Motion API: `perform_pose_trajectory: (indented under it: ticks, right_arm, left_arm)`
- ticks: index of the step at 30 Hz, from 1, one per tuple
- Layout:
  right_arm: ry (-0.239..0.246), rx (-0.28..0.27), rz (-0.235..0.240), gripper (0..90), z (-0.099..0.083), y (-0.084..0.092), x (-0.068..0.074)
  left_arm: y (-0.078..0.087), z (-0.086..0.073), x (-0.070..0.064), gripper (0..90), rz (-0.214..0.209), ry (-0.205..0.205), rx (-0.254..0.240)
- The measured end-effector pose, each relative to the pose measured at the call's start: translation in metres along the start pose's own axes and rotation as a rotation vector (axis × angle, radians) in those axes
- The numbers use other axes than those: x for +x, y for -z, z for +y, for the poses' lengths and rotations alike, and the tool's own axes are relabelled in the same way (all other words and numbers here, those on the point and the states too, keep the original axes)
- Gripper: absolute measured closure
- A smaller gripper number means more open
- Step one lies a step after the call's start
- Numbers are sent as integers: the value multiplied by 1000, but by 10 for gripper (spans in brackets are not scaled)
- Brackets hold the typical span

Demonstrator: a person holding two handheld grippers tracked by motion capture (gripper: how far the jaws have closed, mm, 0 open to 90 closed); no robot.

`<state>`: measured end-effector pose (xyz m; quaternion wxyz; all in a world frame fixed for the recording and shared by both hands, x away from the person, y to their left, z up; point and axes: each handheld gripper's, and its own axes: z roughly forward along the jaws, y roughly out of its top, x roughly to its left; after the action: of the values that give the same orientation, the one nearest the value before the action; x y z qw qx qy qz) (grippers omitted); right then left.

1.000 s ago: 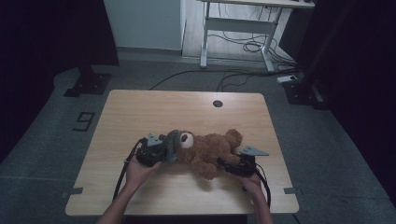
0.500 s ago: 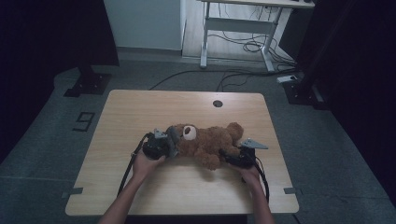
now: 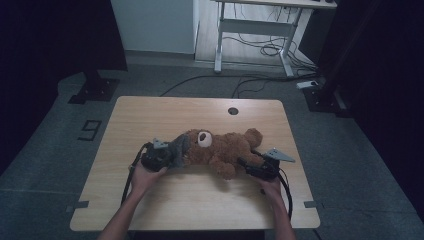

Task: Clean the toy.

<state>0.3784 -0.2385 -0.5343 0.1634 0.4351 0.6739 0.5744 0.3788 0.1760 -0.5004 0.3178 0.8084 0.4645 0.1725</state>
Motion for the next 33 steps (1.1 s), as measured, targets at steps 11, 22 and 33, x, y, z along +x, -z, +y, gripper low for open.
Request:
perform_pose_trajectory:
  ticks: [11,22,33]
  right_arm:
    - [-19,-19,-32,169,-2,29,-2]
    - [-2,5,-25,187,-6,28,3]
    - [-11,11,-26,196,-9,27,3]
  left_arm:
    - [24,-54,13,734,57,-18,45]
    - [36,-82,15,715,53,0,30]
    - [38,-89,29,618,-48,-8,32]
